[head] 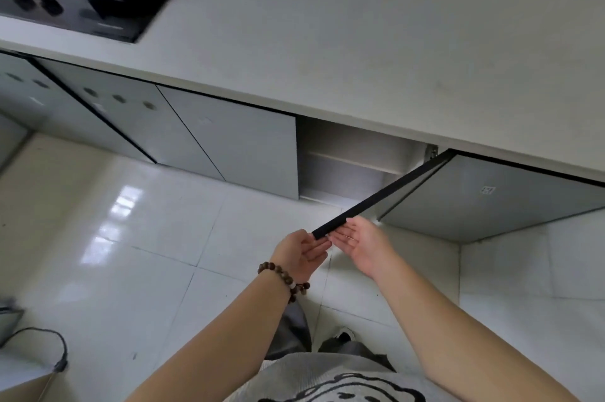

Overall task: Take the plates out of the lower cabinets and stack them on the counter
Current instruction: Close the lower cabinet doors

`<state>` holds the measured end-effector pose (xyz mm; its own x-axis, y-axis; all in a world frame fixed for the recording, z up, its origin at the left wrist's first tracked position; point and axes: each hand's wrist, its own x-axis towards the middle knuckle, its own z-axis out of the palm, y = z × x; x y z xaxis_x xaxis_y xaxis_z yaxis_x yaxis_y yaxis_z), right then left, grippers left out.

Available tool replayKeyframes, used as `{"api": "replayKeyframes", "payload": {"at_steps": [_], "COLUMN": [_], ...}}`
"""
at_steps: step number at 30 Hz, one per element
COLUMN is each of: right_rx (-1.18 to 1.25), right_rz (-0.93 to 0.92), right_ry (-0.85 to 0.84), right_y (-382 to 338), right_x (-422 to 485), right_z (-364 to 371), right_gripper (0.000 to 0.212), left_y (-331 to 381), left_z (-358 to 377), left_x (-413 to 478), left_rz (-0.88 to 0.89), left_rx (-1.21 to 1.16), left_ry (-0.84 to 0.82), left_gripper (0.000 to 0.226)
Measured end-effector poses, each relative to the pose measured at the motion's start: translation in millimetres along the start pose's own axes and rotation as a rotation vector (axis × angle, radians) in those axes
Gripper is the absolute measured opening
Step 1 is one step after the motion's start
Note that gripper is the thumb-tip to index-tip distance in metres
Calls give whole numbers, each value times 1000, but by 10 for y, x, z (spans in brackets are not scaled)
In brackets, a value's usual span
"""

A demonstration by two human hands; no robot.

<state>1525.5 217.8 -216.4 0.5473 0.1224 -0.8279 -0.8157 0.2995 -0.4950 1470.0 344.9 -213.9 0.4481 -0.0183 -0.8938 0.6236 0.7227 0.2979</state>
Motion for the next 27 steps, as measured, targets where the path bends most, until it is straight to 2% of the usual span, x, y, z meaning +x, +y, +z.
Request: {"api": "replayKeyframes", "payload": {"at_steps": [5,11,16,20,25,27], "right_rx": [37,102,171,199,225,235], "right_rz": [-25,-68,-96,-99,-89,-86], "right_ry": [19,65,85,79,74,65], "right_y": [-149,-337,-470,-591,-781,-853], "right_x": [244,445,573,644,745,795], "right_z": [431,819,1025,1140,1233,1268], "right_gripper": [20,17,26,32,33,37], "left_y": [625,1167,1437,1596,1771,1854], "left_z": [-11,72,166,252,334,371], "left_x": [171,270,375,462,548,576], "left_rz": [-3,-10,6,22,29,32], "left_rx": [7,-3,-66,-104,-219,-242], "left_ry": [-47,-70,-63,-45,-44,-51], "left_gripper": [41,38,41,30,46,42]}}
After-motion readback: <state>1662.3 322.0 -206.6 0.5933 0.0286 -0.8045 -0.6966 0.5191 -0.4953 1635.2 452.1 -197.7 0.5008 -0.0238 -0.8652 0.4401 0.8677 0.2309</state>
